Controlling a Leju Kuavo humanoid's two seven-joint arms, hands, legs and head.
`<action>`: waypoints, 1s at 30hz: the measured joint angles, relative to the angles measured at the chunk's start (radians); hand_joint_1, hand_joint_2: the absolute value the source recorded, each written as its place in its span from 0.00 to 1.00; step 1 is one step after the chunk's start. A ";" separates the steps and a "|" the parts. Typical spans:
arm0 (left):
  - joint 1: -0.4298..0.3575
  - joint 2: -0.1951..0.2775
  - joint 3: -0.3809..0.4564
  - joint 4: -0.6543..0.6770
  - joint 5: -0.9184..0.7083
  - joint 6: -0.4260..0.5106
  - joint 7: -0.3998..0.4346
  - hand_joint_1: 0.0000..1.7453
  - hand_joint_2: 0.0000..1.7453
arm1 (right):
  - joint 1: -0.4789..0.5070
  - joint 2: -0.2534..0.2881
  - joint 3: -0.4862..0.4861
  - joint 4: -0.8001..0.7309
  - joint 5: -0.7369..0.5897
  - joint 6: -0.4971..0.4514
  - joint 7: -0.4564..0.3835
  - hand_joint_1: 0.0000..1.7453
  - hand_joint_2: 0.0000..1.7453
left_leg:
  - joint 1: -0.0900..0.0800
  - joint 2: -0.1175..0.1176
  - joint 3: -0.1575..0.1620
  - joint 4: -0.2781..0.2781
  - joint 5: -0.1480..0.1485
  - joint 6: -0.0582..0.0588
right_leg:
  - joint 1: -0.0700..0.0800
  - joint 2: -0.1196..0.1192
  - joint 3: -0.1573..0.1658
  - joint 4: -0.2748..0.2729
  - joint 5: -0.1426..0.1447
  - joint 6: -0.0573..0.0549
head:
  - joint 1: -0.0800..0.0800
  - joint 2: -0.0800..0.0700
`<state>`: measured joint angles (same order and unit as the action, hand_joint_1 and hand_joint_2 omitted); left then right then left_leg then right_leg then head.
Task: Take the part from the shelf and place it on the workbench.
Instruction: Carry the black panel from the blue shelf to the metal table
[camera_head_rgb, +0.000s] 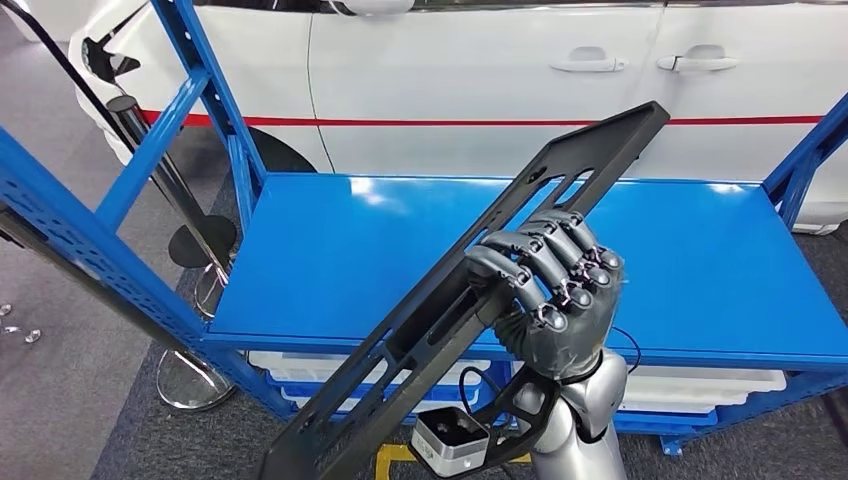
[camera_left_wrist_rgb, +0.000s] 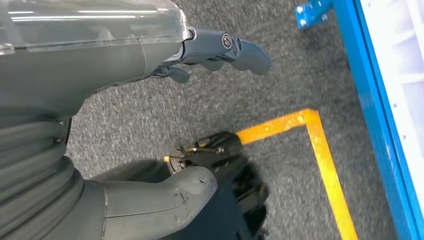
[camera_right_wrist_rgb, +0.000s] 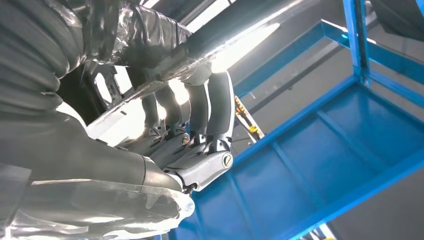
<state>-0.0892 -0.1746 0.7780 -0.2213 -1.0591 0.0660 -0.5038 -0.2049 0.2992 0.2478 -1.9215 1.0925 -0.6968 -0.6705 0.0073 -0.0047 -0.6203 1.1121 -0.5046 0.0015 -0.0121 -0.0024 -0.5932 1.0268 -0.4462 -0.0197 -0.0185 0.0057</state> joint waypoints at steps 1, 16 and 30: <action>0.000 0.000 -0.002 0.000 -0.010 -0.004 0.004 0.00 1.00 | 0.006 0.000 0.000 0.003 -0.004 0.000 -0.004 1.00 1.00 | 0.001 0.000 -0.028 0.062 -0.033 -0.004 | 0.000 -0.001 0.000 0.000 0.000 -0.002 | 0.000 0.000; -0.042 0.018 -0.038 0.000 -0.043 -0.069 0.062 0.00 1.00 | 0.030 -0.094 0.176 0.077 -0.033 0.000 0.203 1.00 1.00 | 0.002 0.002 0.032 -0.102 0.076 0.042 | 0.000 0.002 -0.055 0.125 -0.079 0.041 | 0.001 0.000; -0.051 0.017 -0.073 0.000 -0.059 -0.078 0.056 0.00 1.00 | 0.010 -0.172 0.233 0.119 -0.047 0.000 0.280 1.00 1.00 | -0.001 0.001 -0.013 -0.027 0.040 0.001 | 0.002 0.001 0.010 0.002 -0.008 0.001 | 0.000 0.000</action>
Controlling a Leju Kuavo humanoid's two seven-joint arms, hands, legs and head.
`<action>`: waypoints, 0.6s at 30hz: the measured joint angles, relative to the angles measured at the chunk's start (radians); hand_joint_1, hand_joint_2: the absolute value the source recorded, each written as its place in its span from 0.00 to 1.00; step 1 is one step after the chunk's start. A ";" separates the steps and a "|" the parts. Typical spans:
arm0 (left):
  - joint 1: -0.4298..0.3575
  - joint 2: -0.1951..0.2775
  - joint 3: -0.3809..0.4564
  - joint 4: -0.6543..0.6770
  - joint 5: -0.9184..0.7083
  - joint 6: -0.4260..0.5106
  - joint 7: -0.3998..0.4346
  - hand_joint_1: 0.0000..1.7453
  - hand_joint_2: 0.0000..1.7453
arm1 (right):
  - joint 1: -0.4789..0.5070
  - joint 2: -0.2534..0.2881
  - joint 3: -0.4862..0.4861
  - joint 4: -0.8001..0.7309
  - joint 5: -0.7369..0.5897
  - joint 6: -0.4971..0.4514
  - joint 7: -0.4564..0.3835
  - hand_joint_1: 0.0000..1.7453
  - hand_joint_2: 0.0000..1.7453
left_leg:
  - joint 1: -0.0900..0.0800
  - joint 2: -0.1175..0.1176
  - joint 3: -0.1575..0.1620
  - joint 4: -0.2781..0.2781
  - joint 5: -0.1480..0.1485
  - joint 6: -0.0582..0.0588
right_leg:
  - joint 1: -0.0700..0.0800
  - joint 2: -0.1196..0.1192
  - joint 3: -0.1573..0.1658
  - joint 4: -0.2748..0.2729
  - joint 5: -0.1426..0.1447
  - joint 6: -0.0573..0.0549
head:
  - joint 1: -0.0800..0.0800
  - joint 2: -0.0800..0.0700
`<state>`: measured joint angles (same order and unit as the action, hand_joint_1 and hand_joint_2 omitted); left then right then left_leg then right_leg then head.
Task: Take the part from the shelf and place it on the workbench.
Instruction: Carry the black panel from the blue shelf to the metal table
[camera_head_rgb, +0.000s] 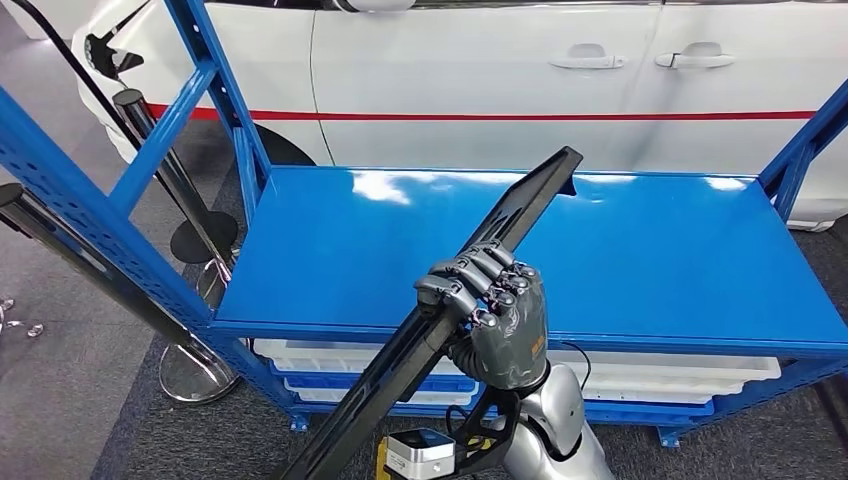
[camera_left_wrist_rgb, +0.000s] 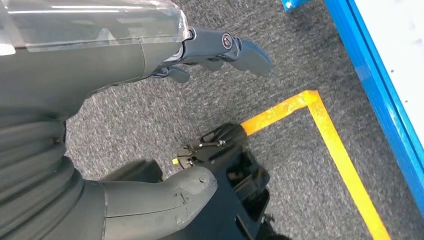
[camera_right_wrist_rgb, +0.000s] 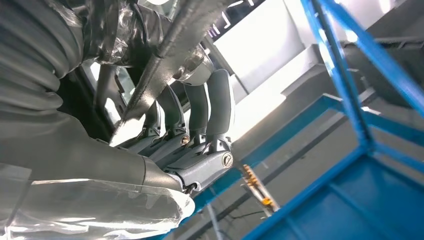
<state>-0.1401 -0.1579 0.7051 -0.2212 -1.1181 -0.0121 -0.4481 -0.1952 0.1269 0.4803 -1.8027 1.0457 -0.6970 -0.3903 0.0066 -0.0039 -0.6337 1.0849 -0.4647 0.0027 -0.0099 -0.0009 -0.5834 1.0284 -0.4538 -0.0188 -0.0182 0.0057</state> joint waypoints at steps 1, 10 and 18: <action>0.000 0.000 -0.003 0.000 -0.001 0.002 0.002 0.00 1.00 | 0.000 -0.002 0.000 0.001 -0.001 0.000 0.002 1.00 1.00 | 0.002 0.000 -0.022 0.053 -0.035 -0.004 | -0.001 -0.001 -0.003 -0.001 0.003 -0.003 | 0.000 0.000; 0.004 0.002 -0.006 0.000 0.024 0.024 0.018 0.00 1.00 | -0.019 -0.016 0.005 0.023 0.006 0.000 0.011 1.00 1.00 | -0.003 0.000 0.069 -0.050 -0.002 0.007 | 0.004 -0.003 -0.022 0.008 0.016 0.010 | 0.000 0.000; 0.001 0.001 -0.005 0.000 0.039 0.024 0.010 0.00 1.00 | -0.092 -0.018 0.044 0.059 0.016 0.000 0.045 1.00 1.00 | -0.001 0.004 0.059 -0.078 0.026 0.045 | -0.002 0.000 -0.124 0.225 -0.106 0.043 | 0.000 0.000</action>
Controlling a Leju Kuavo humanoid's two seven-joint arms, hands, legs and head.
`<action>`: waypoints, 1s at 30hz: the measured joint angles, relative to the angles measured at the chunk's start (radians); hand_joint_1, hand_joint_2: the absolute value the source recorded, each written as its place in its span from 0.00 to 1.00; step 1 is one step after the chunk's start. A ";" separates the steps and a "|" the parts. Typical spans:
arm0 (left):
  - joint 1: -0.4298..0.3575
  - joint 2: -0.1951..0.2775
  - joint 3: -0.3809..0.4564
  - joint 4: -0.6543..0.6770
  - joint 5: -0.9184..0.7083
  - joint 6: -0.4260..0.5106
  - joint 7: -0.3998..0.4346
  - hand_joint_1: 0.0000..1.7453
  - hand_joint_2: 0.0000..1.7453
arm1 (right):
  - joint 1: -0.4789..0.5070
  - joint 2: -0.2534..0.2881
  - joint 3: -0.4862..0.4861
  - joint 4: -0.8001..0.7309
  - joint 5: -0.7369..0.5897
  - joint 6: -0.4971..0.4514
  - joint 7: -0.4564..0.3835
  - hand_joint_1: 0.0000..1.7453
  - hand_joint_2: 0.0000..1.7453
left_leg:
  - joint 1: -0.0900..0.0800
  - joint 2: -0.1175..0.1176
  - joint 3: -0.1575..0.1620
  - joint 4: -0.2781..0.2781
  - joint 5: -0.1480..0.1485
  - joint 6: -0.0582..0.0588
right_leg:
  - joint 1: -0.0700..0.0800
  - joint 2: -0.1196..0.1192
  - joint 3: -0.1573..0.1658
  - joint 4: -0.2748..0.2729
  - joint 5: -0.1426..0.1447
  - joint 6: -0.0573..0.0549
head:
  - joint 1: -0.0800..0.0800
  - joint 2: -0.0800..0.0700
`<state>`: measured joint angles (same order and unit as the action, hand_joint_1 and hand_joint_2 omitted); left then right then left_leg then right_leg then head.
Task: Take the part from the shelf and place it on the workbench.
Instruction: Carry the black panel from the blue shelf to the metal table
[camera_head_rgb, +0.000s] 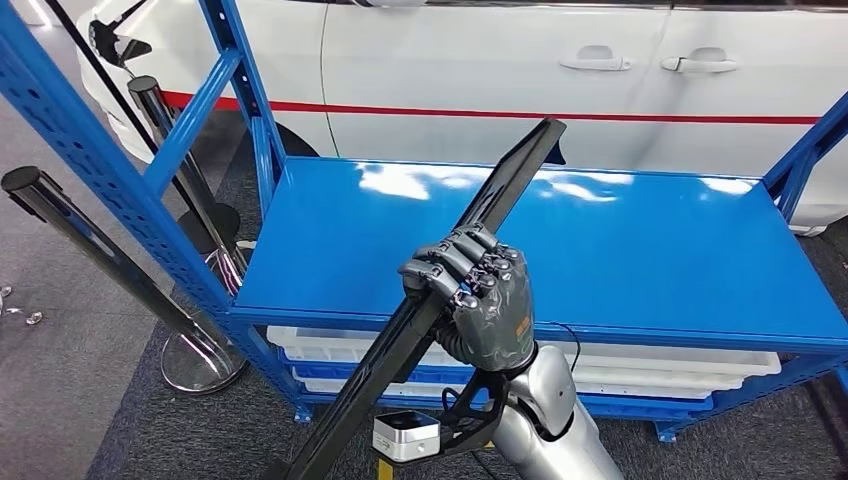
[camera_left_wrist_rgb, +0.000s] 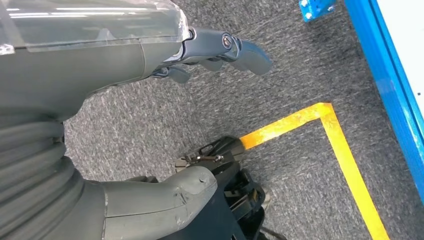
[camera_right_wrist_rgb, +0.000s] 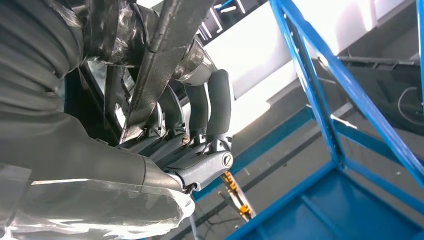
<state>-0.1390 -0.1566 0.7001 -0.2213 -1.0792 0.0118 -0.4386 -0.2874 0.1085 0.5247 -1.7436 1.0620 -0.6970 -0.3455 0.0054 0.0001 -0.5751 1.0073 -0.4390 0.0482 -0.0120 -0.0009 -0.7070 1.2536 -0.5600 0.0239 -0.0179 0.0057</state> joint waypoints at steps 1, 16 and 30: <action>0.000 0.000 0.000 0.000 0.000 0.000 0.000 0.00 1.00 | -0.001 -0.001 0.002 0.005 0.001 0.000 0.001 1.00 1.00 | -0.001 0.000 -0.004 0.002 0.001 0.001 | -0.001 0.000 -0.018 0.043 -0.013 0.001 | 0.000 0.000; -0.011 -0.016 -0.002 0.000 0.000 0.005 0.037 0.00 1.00 | -0.111 -0.002 0.080 0.079 -0.021 0.000 0.088 1.00 1.00 | 0.005 -0.002 -0.122 0.270 -0.149 -0.059 | 0.004 -0.006 0.092 -0.222 0.130 -0.051 | 0.000 0.000; -0.012 -0.015 -0.009 0.000 0.002 0.005 0.038 0.00 1.00 | -0.112 0.000 0.089 0.112 -0.021 0.000 0.090 1.00 1.00 | -0.001 0.004 0.000 0.008 -0.004 0.001 | 0.001 -0.001 -0.006 -0.043 0.026 0.003 | 0.000 0.000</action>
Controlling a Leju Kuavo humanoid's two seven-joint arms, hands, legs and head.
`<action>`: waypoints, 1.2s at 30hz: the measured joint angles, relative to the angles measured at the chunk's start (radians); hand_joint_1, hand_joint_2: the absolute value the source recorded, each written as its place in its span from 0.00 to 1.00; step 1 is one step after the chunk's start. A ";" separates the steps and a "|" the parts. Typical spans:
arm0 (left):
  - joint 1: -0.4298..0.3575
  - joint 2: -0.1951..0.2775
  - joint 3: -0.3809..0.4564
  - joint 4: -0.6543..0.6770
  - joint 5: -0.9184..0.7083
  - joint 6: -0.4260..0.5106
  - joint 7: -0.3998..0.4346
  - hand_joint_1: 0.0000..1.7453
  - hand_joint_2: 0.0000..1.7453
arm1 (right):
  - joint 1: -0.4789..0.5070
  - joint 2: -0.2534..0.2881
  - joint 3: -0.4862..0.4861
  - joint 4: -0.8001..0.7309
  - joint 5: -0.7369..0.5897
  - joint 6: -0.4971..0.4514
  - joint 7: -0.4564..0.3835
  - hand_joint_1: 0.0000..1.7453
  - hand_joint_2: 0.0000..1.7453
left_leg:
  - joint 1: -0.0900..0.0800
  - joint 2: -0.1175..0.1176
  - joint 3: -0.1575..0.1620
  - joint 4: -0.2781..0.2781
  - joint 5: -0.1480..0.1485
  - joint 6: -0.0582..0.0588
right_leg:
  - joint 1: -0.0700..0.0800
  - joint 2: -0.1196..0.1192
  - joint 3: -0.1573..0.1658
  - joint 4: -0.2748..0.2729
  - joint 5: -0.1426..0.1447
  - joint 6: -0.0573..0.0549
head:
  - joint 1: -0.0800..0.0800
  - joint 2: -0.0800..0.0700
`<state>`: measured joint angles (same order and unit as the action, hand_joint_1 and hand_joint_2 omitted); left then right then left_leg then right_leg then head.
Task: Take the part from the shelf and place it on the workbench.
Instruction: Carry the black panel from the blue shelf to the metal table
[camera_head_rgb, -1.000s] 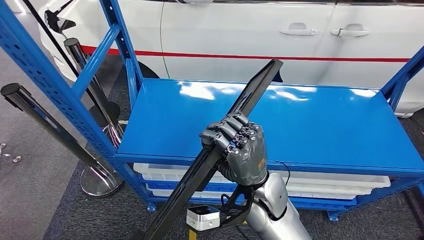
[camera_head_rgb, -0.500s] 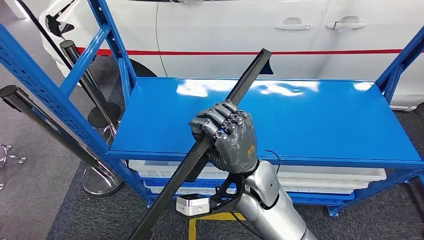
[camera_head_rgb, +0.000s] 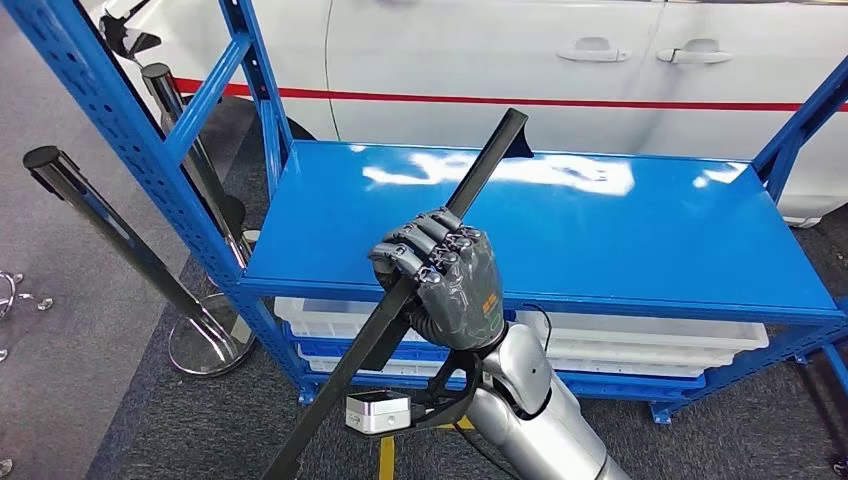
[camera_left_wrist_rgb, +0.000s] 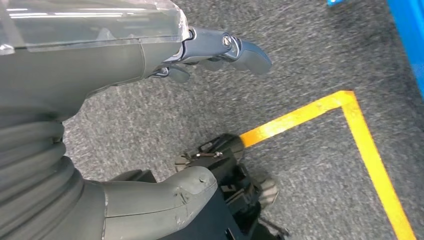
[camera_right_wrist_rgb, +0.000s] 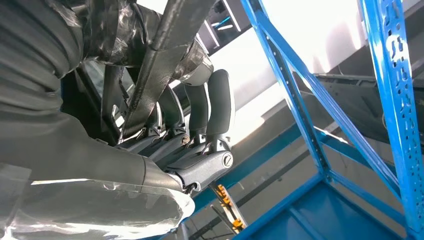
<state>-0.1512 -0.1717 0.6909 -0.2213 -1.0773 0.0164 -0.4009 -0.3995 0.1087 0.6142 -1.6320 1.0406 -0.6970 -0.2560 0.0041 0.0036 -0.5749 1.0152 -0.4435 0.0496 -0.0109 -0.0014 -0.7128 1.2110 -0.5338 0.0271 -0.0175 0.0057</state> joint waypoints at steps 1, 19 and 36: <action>0.000 0.000 0.000 0.000 0.000 0.000 0.000 0.00 1.00 | 0.000 0.000 0.000 0.002 0.000 0.000 0.000 1.00 1.00 | -0.001 0.001 -0.011 0.001 0.007 0.001 | -0.001 0.000 -0.018 0.059 -0.031 0.003 | 0.000 0.000; -0.002 -0.015 -0.015 0.000 0.017 -0.016 -0.002 0.00 1.00 | -0.022 0.002 0.026 0.030 0.006 -0.001 0.026 1.00 1.00 | 0.007 -0.002 -0.108 0.253 -0.114 -0.063 | 0.005 -0.003 0.070 -0.179 0.123 -0.056 | -0.001 0.000; -0.009 -0.016 -0.034 0.000 0.037 -0.021 0.000 0.00 1.00 | -0.024 -0.009 0.037 0.039 0.024 -0.001 0.037 1.00 1.00 | -0.004 0.005 -0.045 0.002 0.031 -0.007 | -0.002 0.000 0.083 -0.049 0.025 -0.004 | -0.001 0.000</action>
<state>-0.1604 -0.1880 0.6570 -0.2213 -1.0406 -0.0051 -0.4009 -0.4235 0.0999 0.6516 -1.5928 1.0643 -0.6982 -0.2190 0.0003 0.0085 -0.6204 1.0175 -0.4128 0.0426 -0.0131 -0.0016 -0.6293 1.1617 -0.5091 0.0234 -0.0188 0.0057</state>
